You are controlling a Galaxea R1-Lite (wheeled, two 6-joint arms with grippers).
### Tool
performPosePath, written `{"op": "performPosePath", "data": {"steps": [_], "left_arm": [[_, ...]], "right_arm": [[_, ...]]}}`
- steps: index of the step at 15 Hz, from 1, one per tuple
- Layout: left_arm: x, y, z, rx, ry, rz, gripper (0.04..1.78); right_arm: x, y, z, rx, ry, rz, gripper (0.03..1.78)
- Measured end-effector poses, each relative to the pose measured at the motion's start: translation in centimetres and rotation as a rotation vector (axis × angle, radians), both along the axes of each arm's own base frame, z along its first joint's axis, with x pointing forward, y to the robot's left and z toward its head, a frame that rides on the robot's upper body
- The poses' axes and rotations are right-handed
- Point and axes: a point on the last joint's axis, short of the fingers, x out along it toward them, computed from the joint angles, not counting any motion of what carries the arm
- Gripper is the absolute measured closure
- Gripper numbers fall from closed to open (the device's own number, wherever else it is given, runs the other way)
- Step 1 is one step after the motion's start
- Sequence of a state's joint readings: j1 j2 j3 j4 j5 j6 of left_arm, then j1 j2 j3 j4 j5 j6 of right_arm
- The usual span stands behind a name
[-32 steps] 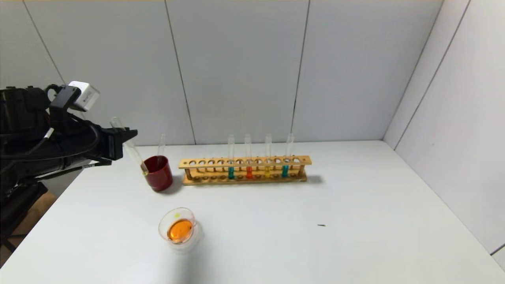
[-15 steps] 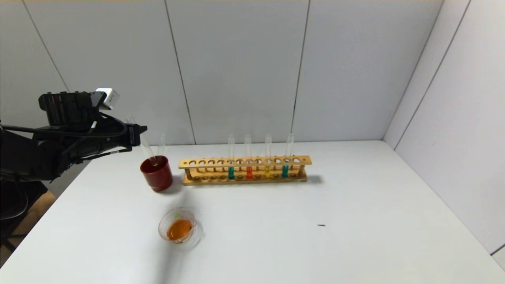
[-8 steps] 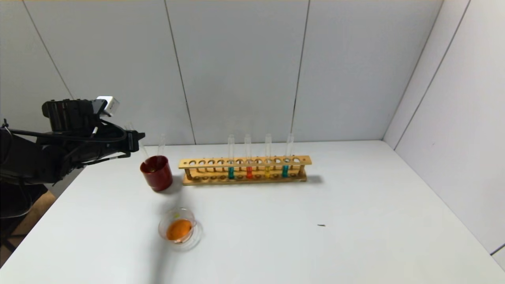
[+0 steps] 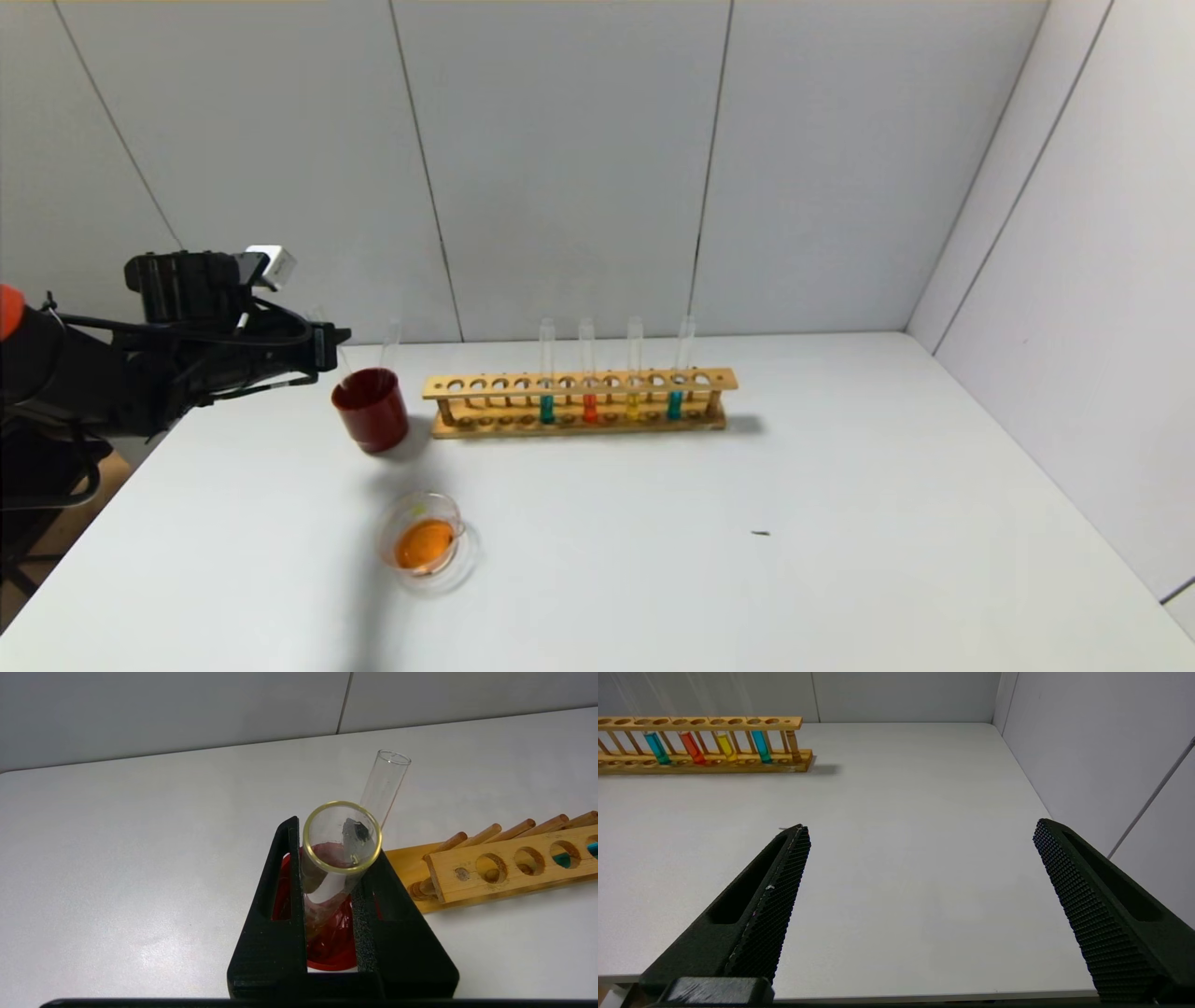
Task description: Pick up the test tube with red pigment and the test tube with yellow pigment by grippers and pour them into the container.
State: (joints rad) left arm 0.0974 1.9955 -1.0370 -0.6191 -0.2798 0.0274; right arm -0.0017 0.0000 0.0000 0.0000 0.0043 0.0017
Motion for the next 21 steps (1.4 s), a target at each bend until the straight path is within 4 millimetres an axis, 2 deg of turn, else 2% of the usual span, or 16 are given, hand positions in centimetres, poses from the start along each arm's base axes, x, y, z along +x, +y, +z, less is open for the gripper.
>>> {"op": "performPosePath", "data": {"steps": [4,7,9,13,15,18,21], "left_arm": [[0.3,0.0,-0.5,-0.002,0.012,-0.002,1.50],[0.5,0.1,-0.6,-0.002,0.010,0.000,1.40],[0.7,0.1,-0.6,-0.001,0.009,0.000,1.21],[0.7,0.0,-0.5,-0.001,0.006,-0.002,0.54],[0.7,0.0,-0.6,-0.001,0.010,-0.002,0.29],[0.6,0.0,-0.6,-0.002,0.011,-0.003,0.09],[0.1,-0.1,0.6,-0.004,-0.016,-0.001,0.07]], "right_arm": [[0.0,0.0,0.0,0.000,0.000,0.000,0.06],[0.0,0.0,0.0,0.000,0.000,0.000,0.06],[0.0,0.0,0.0,0.000,0.000,0.000,0.06],[0.0,0.0,0.0,0.000,0.000,0.000,0.06],[0.0,0.0,0.0,0.000,0.000,0.000,0.06],[0.0,0.0,0.0,0.000,0.000,0.000,0.06],[0.0,0.0,0.0,0.000,0.000,0.000,0.06]]}}
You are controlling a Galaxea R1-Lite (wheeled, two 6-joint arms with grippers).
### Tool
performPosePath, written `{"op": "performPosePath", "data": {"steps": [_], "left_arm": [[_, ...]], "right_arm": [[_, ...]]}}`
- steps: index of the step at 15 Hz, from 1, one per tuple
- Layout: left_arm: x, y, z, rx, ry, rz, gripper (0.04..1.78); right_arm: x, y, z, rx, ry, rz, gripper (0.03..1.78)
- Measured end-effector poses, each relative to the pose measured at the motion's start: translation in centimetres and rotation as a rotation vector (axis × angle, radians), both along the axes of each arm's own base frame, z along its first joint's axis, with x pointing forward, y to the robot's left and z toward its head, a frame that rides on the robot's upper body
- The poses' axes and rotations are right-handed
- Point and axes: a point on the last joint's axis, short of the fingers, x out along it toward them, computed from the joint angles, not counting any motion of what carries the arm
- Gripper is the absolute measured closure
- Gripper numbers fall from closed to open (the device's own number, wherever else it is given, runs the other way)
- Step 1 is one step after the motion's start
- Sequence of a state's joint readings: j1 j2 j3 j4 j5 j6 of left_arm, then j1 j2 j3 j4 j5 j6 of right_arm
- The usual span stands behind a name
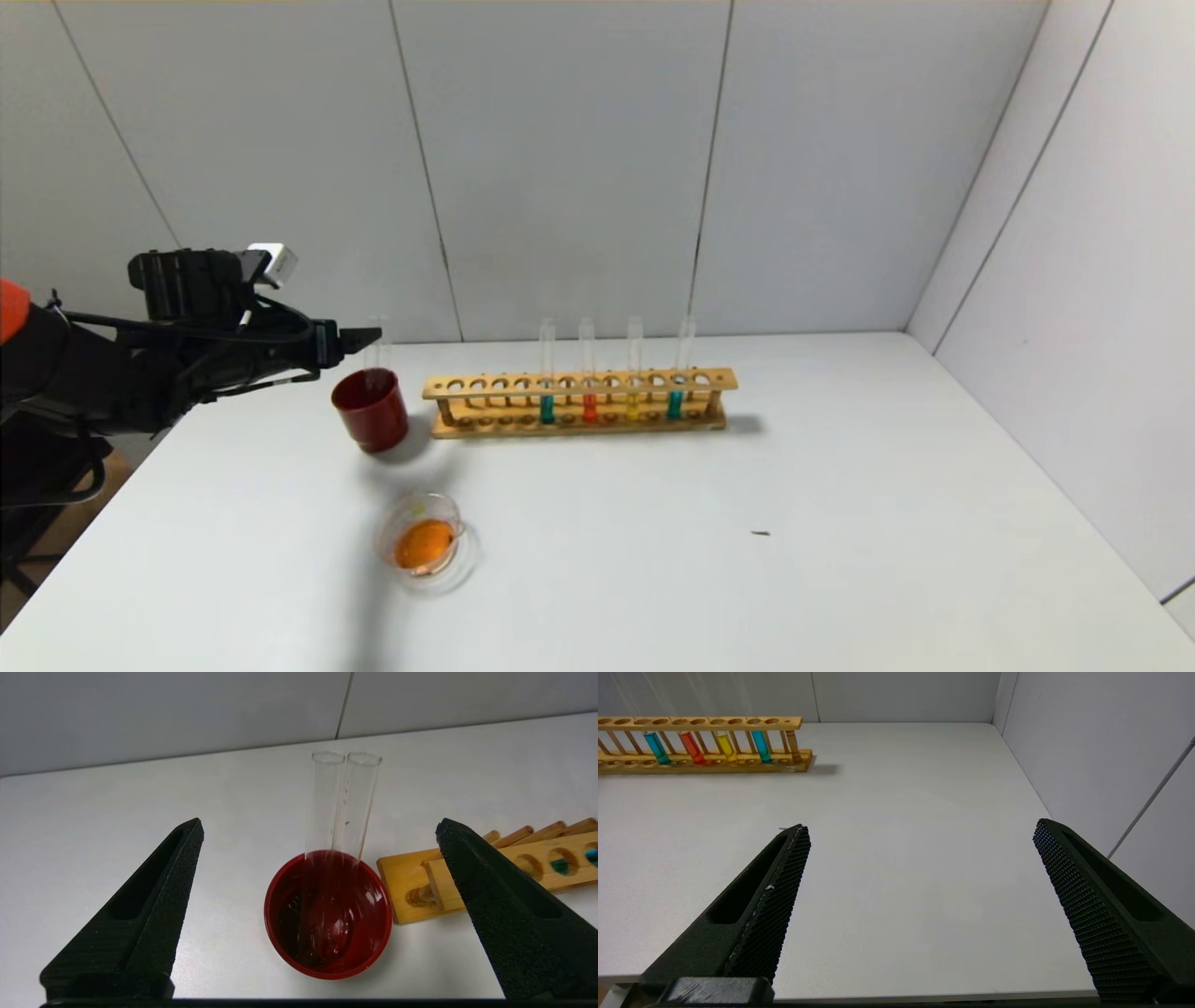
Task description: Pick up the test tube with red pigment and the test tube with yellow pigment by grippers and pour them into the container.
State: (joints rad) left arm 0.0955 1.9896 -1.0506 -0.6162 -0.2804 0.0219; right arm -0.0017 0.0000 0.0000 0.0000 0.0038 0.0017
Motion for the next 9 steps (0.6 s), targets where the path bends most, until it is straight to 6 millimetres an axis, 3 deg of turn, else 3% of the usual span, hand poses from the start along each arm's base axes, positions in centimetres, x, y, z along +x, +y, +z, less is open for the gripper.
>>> {"op": "performPosePath", "data": {"steps": [2,5,7,9], "left_arm": [[-1.1,-0.1,2.1,0.003,-0.046,0.003,0.07],[-5.4,-0.5,7.1,0.022,-0.142,0.021,0.07],[-10.7,-1.0,11.0,0.033,-0.207,0.031,0.07],[-16.9,-1.6,13.3,0.039,-0.254,0.035,0.07]], "right_arm": [[0.0,0.0,0.0,0.000,0.000,0.000,0.06],[0.0,0.0,0.0,0.000,0.000,0.000,0.06],[0.0,0.0,0.0,0.000,0.000,0.000,0.06],[0.0,0.0,0.0,0.000,0.000,0.000,0.06]]}}
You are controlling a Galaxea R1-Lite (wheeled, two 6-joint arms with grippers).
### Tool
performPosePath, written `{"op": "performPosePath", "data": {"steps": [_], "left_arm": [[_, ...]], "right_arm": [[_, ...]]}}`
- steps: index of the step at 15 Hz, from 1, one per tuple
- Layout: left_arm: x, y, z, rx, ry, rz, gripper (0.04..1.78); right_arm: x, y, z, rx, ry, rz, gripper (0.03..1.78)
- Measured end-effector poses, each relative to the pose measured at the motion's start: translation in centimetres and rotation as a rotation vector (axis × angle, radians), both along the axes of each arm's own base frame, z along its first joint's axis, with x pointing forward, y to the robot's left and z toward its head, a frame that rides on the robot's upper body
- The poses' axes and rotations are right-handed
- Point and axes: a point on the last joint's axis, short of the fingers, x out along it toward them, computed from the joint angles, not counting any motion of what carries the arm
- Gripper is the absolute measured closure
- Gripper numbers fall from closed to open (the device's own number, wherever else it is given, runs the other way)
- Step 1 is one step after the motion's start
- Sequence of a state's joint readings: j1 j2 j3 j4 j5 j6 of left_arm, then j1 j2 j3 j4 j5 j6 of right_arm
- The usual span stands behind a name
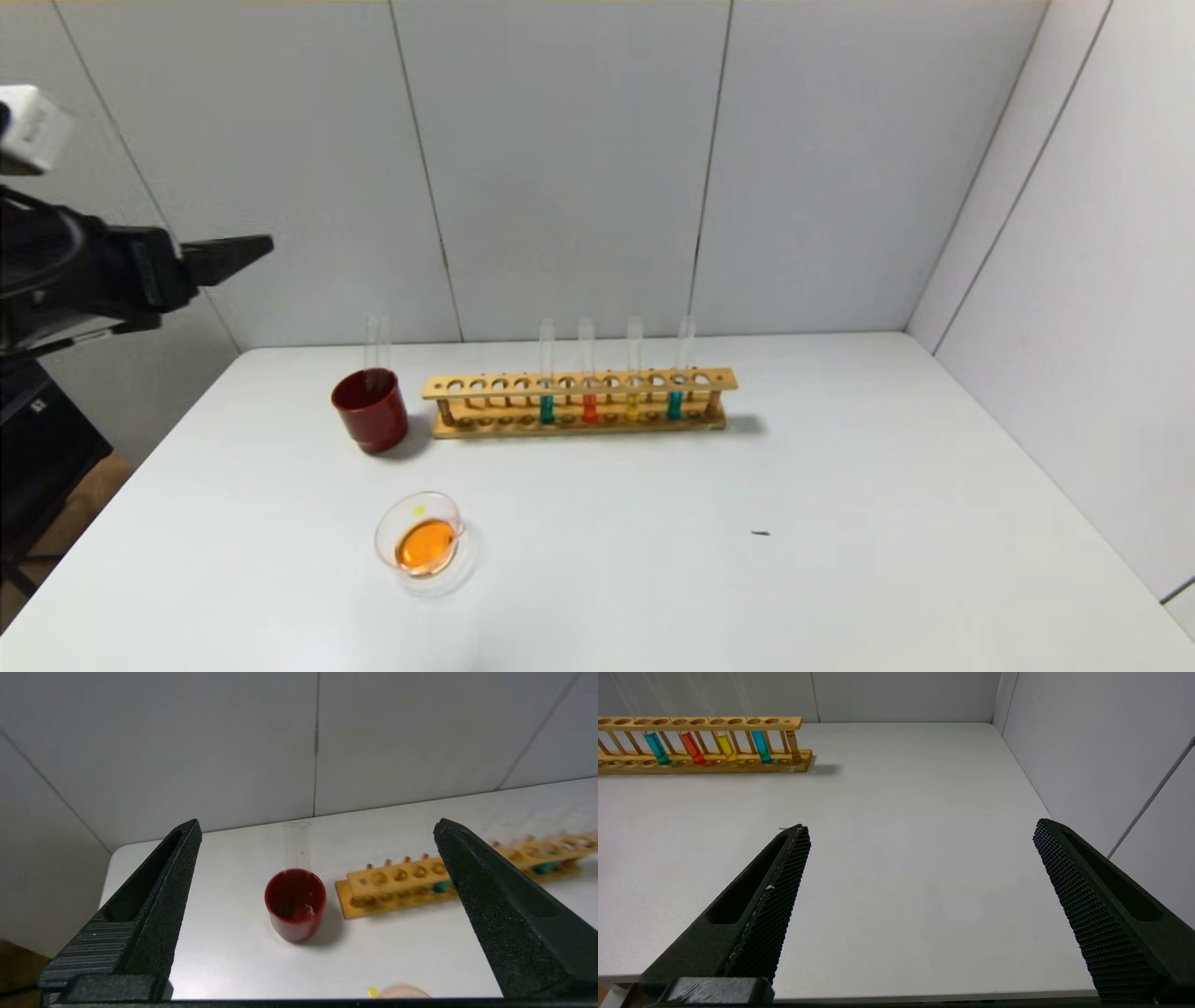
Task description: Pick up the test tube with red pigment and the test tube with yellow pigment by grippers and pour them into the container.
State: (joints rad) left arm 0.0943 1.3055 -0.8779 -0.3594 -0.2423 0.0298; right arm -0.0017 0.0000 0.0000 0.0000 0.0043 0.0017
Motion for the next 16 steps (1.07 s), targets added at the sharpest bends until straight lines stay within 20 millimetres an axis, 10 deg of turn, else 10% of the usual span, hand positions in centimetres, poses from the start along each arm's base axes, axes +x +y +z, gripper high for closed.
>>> {"op": "performPosePath", "data": {"steps": [3,8,16], "left_arm": [[-9.8,-0.9,-0.2,0.004,-0.051,0.000,0.07],[-21.4,-2.1,-6.0,0.031,-0.145,-0.048,0.07],[-24.5,-2.1,-11.3,0.052,-0.175,-0.157,0.07]], "right_arm": [[0.0,0.0,0.0,0.000,0.000,0.000,0.06],[0.0,0.0,0.0,0.000,0.000,0.000,0.06],[0.0,0.0,0.0,0.000,0.000,0.000,0.06]]}}
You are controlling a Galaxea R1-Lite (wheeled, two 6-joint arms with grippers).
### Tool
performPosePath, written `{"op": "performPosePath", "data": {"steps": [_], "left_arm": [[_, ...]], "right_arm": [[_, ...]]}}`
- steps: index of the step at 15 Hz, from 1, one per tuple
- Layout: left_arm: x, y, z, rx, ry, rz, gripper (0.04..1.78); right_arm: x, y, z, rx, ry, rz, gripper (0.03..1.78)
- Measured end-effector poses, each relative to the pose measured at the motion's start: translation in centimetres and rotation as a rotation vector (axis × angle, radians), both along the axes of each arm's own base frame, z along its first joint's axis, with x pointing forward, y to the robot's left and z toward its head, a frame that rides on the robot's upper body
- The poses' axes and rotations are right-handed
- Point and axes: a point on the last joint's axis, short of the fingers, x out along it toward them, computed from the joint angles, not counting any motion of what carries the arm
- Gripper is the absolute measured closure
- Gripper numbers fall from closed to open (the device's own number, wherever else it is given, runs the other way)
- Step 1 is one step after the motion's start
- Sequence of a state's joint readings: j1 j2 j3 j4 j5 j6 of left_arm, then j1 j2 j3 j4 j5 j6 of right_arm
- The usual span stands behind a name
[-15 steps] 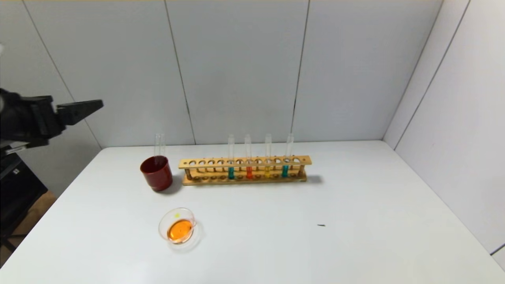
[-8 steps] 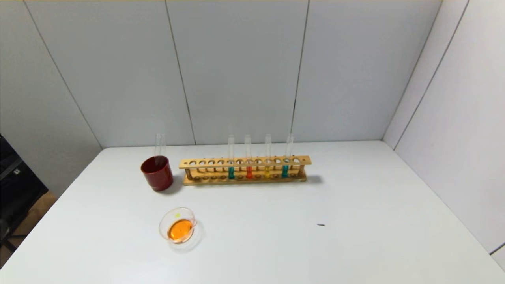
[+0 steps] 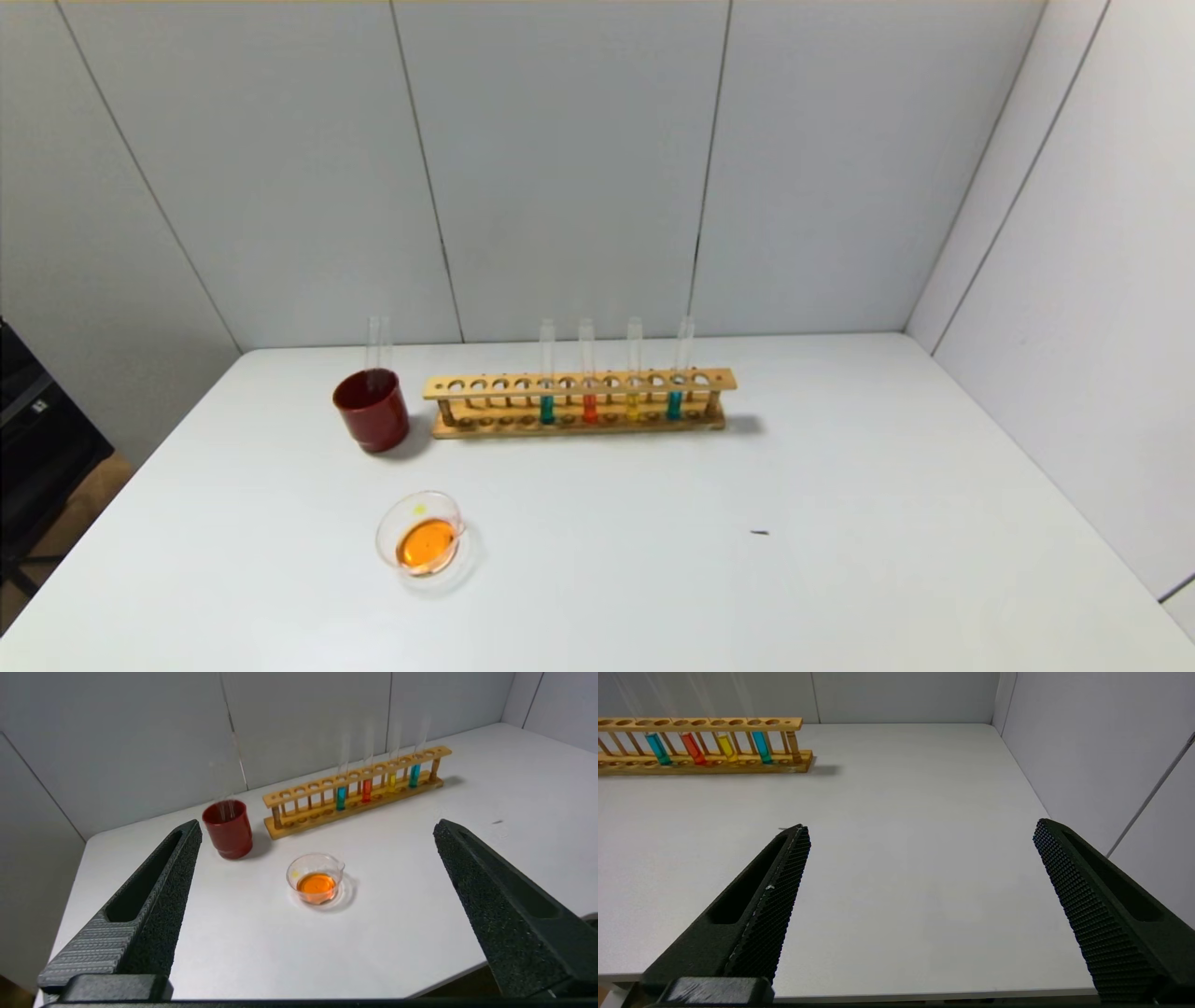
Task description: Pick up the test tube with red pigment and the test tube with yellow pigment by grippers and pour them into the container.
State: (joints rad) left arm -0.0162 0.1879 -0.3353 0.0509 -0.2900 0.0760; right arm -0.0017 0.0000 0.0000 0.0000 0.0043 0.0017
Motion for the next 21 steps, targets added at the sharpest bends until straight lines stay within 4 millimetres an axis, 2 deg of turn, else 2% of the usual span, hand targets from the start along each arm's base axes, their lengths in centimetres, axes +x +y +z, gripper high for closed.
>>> {"op": "performPosePath", "data": {"steps": [6,9,11,17,21], "left_arm": [[0.2,0.3,-6.5,-0.006,0.051,0.156,0.07],[0.8,0.5,-8.4,-0.012,0.070,0.264,0.07],[0.8,0.5,-9.1,-0.004,0.123,0.275,0.07],[0.7,0.5,-9.1,-0.014,0.132,0.269,0.07],[0.7,0.6,-9.0,-0.107,0.141,0.301,0.07]], "right_arm": [[0.0,0.0,0.0,0.000,0.000,0.000,0.06],[0.0,0.0,0.0,0.000,0.000,0.000,0.06],[0.0,0.0,0.0,0.000,0.000,0.000,0.06],[0.0,0.0,0.0,0.000,0.000,0.000,0.06],[0.0,0.0,0.0,0.000,0.000,0.000,0.06]]}}
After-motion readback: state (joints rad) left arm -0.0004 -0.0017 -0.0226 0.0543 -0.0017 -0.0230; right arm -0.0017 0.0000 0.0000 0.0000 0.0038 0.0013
